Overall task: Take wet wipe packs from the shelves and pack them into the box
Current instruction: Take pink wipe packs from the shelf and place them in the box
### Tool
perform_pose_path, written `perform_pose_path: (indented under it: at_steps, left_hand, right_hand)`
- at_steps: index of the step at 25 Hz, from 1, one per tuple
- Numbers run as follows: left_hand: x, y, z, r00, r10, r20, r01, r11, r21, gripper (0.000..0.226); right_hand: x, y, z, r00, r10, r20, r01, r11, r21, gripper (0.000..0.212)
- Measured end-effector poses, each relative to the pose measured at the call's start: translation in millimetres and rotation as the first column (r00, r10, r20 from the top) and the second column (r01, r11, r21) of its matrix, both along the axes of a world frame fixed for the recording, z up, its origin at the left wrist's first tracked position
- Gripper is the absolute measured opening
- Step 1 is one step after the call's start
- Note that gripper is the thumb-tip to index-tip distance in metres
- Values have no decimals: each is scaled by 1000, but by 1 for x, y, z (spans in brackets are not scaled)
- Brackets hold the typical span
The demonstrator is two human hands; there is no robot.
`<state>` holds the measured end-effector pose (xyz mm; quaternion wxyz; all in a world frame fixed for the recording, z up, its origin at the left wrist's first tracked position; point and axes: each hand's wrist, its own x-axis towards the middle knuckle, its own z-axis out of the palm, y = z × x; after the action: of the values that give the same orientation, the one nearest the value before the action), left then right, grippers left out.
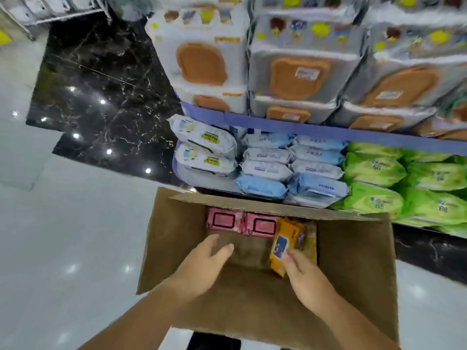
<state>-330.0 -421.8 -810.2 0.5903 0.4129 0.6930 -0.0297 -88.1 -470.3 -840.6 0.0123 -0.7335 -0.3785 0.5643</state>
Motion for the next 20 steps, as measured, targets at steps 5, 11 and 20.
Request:
perform_pose_path:
  at_steps: [5,11,20]
  left_hand:
    - [-29,25,-194,989,-97,-112,88,993,-84,95]
    - [-32,35,-331,980,35,-193,-48,997,-60,41]
    - [-13,66,-406,592,806,1,-779,573,-255,32]
  right_hand:
    - [-43,23,-175,971,-239,15,239,964,-115,54]
    - [-66,37,-318,629,-772,-93,723,625,-293,45]
    - [-60,68,-384,195,-950,-246,856,287,-429,25]
